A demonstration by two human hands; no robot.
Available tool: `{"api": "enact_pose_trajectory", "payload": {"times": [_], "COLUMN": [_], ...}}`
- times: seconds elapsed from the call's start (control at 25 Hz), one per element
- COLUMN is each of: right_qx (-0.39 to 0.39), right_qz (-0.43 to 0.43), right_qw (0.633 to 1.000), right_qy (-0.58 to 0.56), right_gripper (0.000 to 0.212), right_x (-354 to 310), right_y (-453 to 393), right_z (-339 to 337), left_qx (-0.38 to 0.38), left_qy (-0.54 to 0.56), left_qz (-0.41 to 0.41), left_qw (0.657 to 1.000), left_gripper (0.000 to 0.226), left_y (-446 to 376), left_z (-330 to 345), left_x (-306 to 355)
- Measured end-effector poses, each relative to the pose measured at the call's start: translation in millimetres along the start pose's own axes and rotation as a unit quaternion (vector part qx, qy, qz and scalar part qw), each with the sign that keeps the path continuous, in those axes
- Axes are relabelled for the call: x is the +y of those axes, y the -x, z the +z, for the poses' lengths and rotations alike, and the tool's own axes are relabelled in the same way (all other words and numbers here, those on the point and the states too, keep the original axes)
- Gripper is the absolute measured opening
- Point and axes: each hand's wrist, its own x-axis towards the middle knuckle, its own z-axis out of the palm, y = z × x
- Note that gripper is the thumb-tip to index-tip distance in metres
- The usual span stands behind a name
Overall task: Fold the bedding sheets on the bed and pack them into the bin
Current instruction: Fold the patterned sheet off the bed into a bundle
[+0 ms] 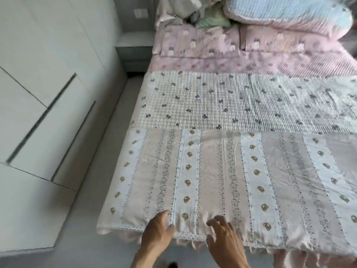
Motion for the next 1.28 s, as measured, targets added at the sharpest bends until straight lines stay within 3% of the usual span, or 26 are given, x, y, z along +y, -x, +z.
{"api": "enact_pose_trajectory", "payload": {"times": [0.16, 0.28, 0.56, 0.72, 0.88, 1.08, 1.28], "right_qx": [0.047, 0.074, 0.104, 0.122, 0.147, 0.145, 0.137], "right_qz": [-0.110, -0.141, -0.038, 0.057, 0.137, 0.164, 0.243], "right_qw": [0.993, 0.987, 0.990, 0.980, 0.961, 0.950, 0.926], "right_qy": [0.006, -0.001, -0.090, -0.148, -0.192, -0.224, -0.254], "right_gripper": [0.030, 0.028, 0.031, 0.033, 0.035, 0.039, 0.016], "right_x": [-111.7, -184.0, -314.0, -333.4, -314.3, -302.5, -293.5], "right_y": [17.4, 10.8, -19.5, -15.9, -45.1, -116.9, -201.8], "right_z": [-70.1, -83.0, -18.6, 1.0, -5.5, -20.3, -17.5], "left_qx": [0.097, 0.136, 0.131, 0.055, -0.017, -0.062, -0.120], "left_qy": [0.047, 0.055, 0.024, -0.030, -0.118, -0.182, -0.244], "left_qz": [0.028, 0.051, 0.160, 0.182, 0.207, 0.191, 0.208], "left_qw": [0.994, 0.988, 0.978, 0.981, 0.971, 0.963, 0.940], "left_gripper": [0.055, 0.057, 0.056, 0.059, 0.063, 0.064, 0.056], "left_y": [59.4, 66.9, 18.7, -14.8, -64.8, -132.4, -229.4], "left_z": [-108.1, -176.8, -308.0, -334.1, -330.9, -334.3, -333.9], "left_x": [5.5, -16.4, -94.6, -102.3, -59.0, -11.1, 19.8]}}
